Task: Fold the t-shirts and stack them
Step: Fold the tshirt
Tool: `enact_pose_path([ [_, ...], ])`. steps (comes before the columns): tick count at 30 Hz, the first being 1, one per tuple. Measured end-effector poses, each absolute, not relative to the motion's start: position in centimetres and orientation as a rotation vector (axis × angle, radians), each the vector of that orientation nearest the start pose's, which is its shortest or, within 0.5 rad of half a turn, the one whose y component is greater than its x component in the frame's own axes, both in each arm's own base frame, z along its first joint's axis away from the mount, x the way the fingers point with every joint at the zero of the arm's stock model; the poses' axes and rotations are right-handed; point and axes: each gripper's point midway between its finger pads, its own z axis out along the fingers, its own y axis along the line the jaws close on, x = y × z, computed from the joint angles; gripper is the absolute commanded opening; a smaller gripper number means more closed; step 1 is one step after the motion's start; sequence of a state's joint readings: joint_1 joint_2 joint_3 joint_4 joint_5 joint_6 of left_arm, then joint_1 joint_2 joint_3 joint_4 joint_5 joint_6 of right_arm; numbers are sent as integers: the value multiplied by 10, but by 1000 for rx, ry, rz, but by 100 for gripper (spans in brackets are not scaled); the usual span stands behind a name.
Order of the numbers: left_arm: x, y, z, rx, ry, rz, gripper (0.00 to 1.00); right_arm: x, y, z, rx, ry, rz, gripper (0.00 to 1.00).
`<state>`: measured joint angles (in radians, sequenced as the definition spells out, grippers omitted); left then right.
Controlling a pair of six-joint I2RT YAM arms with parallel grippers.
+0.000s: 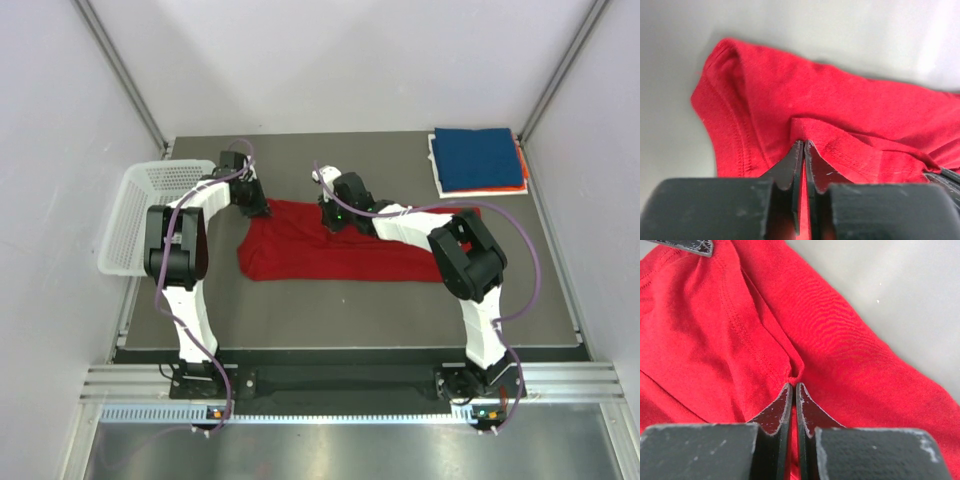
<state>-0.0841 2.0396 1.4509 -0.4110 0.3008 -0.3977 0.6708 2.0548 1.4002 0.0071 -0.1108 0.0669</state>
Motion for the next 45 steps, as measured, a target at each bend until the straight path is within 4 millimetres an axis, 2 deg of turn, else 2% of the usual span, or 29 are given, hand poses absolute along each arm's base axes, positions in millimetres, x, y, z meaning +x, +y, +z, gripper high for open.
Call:
enact_pose_path([
  [12, 469, -110, 45, -272, 2561, -590, 0, 414, 360, 64, -716, 2146, 547, 0],
  [20, 473, -103, 45, -295, 2546, -532, 0, 415, 347, 51, -667, 2169, 493, 0],
  [27, 473, -99, 44, -314, 2536, -495, 0, 430, 342, 59, -631, 2111, 446, 0],
  [37, 475, -98, 46, -330, 2503, -487, 0, 432, 338, 58, -631, 2090, 416, 0],
  [44, 472, -97, 53, -358, 2451, -483, 0, 436, 340, 63, -631, 2063, 416, 6],
  [45, 471, -96, 54, -366, 2442, -479, 3, 437, 340, 64, -630, 2059, 416, 7],
])
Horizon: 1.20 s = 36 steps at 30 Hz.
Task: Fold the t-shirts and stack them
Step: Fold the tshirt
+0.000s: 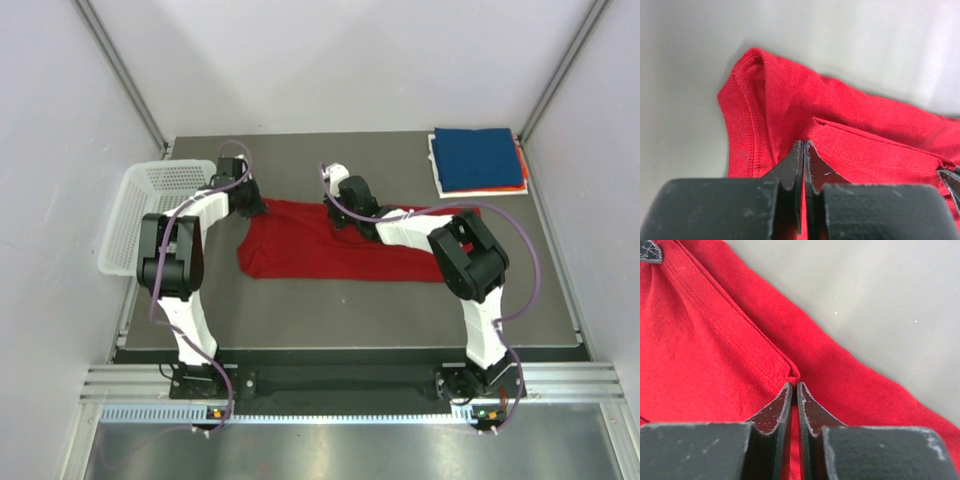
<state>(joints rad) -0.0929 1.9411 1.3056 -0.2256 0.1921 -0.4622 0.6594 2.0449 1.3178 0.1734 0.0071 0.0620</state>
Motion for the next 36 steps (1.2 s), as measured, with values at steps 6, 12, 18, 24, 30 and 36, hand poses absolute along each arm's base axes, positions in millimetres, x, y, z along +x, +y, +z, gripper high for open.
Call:
enact_pose_path([
  [6, 473, -90, 55, -428, 2424, -445, 37, 439, 337, 64, -616, 2062, 396, 40],
  [12, 465, -78, 66, -484, 2438, -355, 43, 439, 320, 68, -563, 2112, 309, 50],
  [18, 438, -91, 117, -441, 2395, -325, 40, 419, 295, 101, -492, 2182, 257, 35],
  [24, 359, -140, 99, -352, 2497, -484, 40, 408, 249, 102, -371, 2298, 248, 31],
  [30, 301, -125, 28, -468, 2711, -378, 40, 405, 174, 69, -199, 2460, 144, 31],
  [36, 305, -114, 24, -547, 2694, -294, 42, 387, 123, 36, -20, 2570, 44, 32],
])
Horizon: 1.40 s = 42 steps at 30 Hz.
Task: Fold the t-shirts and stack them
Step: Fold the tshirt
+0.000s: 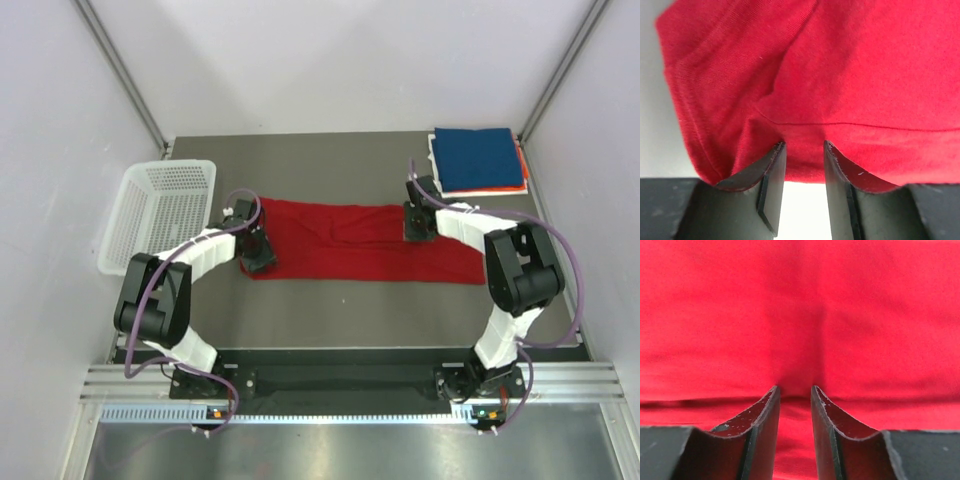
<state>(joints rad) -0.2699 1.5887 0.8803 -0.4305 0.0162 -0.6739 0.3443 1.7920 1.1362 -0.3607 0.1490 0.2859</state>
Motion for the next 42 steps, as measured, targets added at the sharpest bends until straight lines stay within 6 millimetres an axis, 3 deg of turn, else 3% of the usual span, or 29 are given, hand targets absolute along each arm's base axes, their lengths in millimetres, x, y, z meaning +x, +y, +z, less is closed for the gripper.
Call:
enact_pose_path([
  [2, 307, -112, 24, -563, 2685, -277, 43, 373, 107, 23, 51, 2610, 5, 32],
  [5, 308, -108, 27, -576, 2684, -245, 43, 366, 95, 28, 144, 2591, -15, 32],
  [9, 326, -112, 49, -558, 2645, -274, 43, 357, 89, 26, 204, 2592, -29, 33],
  [12, 360, -124, 80, -489, 2568, -341, 43, 356, 88, 32, 219, 2585, -28, 33],
  [14, 394, -133, 100, -442, 2514, -379, 43, 357, 85, 41, 230, 2581, -28, 33],
  [17, 437, -148, 113, -374, 2462, -436, 43, 372, 80, 57, 264, 2544, -10, 31],
  [19, 460, -155, 110, -338, 2450, -448, 43, 385, 71, 70, 304, 2508, 2, 28],
  [22, 487, -159, 87, -308, 2477, -440, 43, 402, 50, 83, 372, 2462, 1, 22],
  [27, 504, -158, 37, -316, 2557, -430, 42, 418, 5, 80, 491, 2438, -21, 17],
  [31, 513, -151, 38, -346, 2544, -418, 42, 423, -34, 61, 606, 2448, -67, 13],
  [35, 516, -144, 35, -380, 2542, -389, 42, 412, -67, 29, 719, 2498, -135, 8],
  [42, 517, -139, 33, -431, 2530, -351, 42, 412, -86, 25, 844, 2434, -130, 7],
])
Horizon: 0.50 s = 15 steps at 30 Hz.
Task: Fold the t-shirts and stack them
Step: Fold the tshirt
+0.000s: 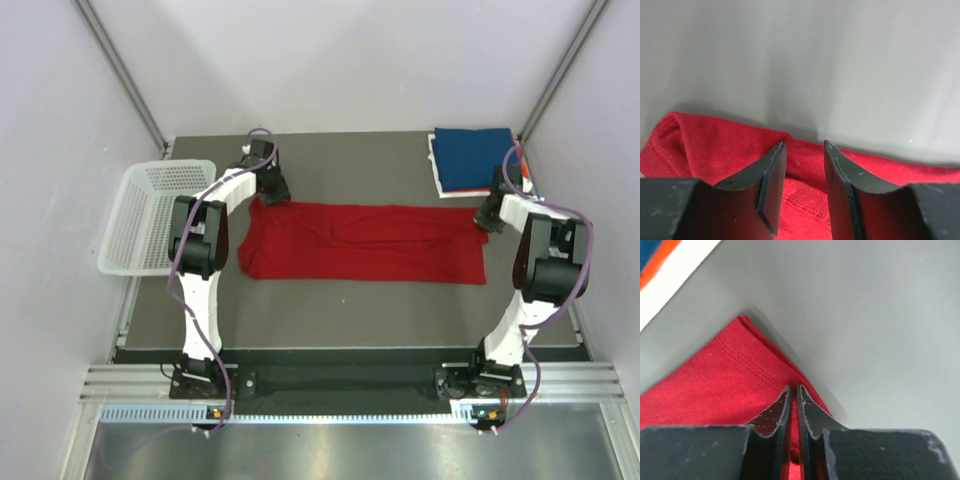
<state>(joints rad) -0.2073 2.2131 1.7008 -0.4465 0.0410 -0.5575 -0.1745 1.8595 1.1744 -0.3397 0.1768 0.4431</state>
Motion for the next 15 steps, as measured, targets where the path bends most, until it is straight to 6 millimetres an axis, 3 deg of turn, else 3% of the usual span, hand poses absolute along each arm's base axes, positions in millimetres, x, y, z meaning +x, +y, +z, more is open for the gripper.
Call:
enact_pose_path([
  [8, 520, -134, 33, -483, 2516, -334, 41, 394, -104, 24, 961, 2336, -174, 9],
  [15, 528, -135, 39, -480, 2528, -378, 42, 382, -110, 26, 1008, 2329, -187, 19],
])
